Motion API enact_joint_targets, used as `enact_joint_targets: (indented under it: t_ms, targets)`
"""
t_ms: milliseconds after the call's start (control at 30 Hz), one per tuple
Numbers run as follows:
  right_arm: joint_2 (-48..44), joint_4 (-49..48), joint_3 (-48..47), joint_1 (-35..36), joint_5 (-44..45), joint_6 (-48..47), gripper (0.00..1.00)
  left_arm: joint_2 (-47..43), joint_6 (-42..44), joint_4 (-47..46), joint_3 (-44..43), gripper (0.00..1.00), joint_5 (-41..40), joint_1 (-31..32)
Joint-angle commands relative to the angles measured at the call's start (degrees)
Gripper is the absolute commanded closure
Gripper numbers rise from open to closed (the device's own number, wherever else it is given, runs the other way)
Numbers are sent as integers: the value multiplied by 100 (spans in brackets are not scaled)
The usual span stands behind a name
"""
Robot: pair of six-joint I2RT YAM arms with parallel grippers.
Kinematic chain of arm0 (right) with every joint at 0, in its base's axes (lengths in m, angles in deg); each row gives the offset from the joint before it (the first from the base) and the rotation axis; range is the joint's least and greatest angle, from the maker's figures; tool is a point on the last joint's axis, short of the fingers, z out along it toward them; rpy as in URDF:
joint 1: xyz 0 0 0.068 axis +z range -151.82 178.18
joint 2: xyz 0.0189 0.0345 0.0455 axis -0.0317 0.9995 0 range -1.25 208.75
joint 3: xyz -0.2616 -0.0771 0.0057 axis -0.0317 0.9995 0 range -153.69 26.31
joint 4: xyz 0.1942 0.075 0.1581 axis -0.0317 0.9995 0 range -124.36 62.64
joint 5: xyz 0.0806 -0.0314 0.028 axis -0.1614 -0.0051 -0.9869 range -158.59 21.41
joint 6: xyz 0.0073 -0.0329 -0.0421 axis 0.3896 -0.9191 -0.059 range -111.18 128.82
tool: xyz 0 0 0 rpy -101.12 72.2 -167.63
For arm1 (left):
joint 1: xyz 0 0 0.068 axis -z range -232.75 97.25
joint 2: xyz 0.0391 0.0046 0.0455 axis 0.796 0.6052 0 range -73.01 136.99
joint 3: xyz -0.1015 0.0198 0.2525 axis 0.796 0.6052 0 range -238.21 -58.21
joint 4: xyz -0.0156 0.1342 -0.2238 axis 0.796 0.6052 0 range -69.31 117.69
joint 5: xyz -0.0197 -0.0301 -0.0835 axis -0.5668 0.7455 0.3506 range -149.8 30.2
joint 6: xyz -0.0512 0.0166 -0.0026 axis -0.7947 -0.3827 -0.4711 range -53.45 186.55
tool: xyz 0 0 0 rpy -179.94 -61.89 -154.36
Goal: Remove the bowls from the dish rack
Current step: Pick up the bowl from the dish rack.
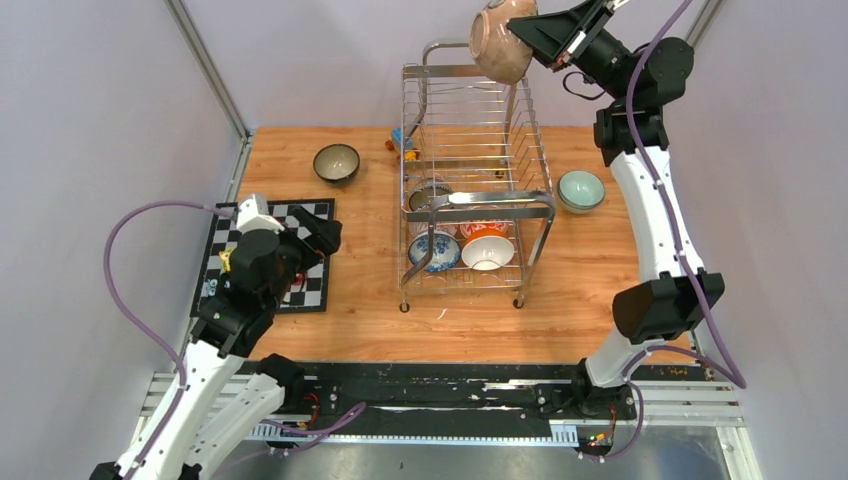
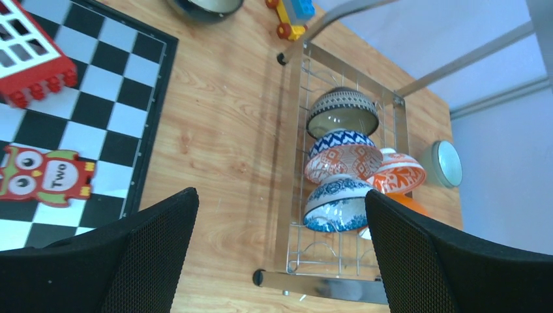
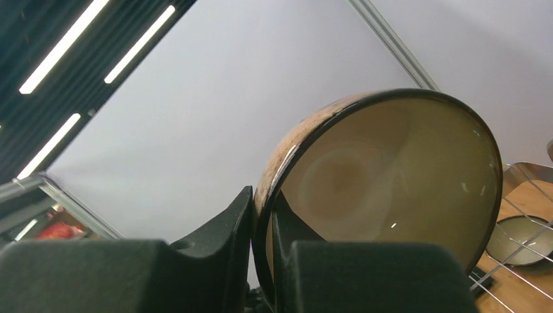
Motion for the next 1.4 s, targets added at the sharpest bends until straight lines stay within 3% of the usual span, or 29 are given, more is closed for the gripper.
enact_joint_targets:
  t_ms: [0, 133, 333, 800, 1067, 1367]
  targets:
    - [-590, 1107, -671, 382, -68, -1558, 98, -359, 25, 493, -216, 0, -910, 22]
    - [-851, 2327, -1006, 716, 72, -2722, 98, -715, -71, 467, -164, 0, -1060, 22]
    - [-1369, 3361, -1091, 1197, 296, -3885, 98, -867, -298, 318, 19, 0, -671, 23]
    - [-3146, 6358, -277, 3013, 1845, -7031, 98, -888, -290, 704, -66, 0, -172, 22]
    - [-3480, 7387, 115, 4012, 2690, -8076, 98, -827, 42, 1091, -31, 0, 132, 22]
    - [-3757, 8062, 723, 5751, 3968, -9136, 98, -1255, 116, 1137, 193, 0, 179, 22]
